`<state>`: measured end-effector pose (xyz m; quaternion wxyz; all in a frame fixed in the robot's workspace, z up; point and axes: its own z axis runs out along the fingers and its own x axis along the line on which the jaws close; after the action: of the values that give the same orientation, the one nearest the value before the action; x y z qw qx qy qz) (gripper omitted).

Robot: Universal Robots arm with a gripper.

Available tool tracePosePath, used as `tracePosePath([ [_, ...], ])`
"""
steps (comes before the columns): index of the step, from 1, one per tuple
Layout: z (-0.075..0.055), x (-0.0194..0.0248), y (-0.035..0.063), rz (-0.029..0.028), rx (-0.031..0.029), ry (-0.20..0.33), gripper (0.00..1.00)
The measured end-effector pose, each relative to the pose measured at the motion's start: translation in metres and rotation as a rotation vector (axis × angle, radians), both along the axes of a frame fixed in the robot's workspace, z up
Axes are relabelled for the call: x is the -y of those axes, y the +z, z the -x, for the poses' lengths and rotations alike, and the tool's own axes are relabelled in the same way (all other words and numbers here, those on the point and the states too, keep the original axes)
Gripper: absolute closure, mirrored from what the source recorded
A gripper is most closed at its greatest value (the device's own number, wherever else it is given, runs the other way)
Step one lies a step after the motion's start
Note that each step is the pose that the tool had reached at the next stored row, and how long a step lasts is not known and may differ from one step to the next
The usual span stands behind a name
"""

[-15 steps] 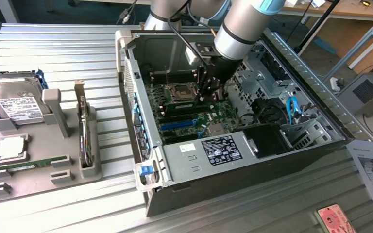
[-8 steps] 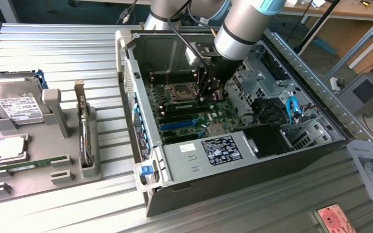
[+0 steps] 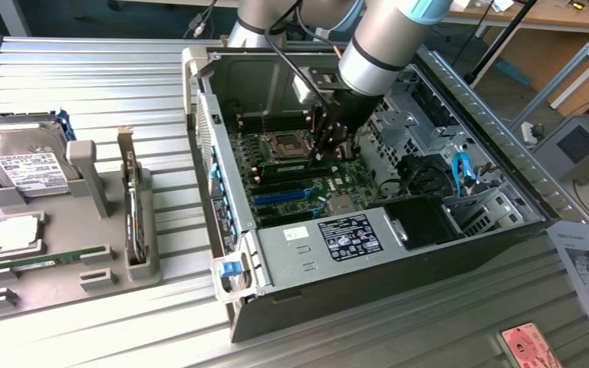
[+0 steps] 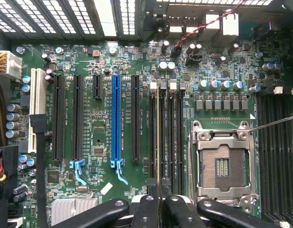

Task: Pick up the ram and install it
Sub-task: 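Insert the ram into the slot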

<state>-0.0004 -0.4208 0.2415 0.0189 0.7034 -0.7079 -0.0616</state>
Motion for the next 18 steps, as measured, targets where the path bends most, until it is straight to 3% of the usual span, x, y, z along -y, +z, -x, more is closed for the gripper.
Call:
tracePosePath([
  [18,-0.0001,0.0034,-0.0012,-0.0017,0.0000,0.000,0.88],
])
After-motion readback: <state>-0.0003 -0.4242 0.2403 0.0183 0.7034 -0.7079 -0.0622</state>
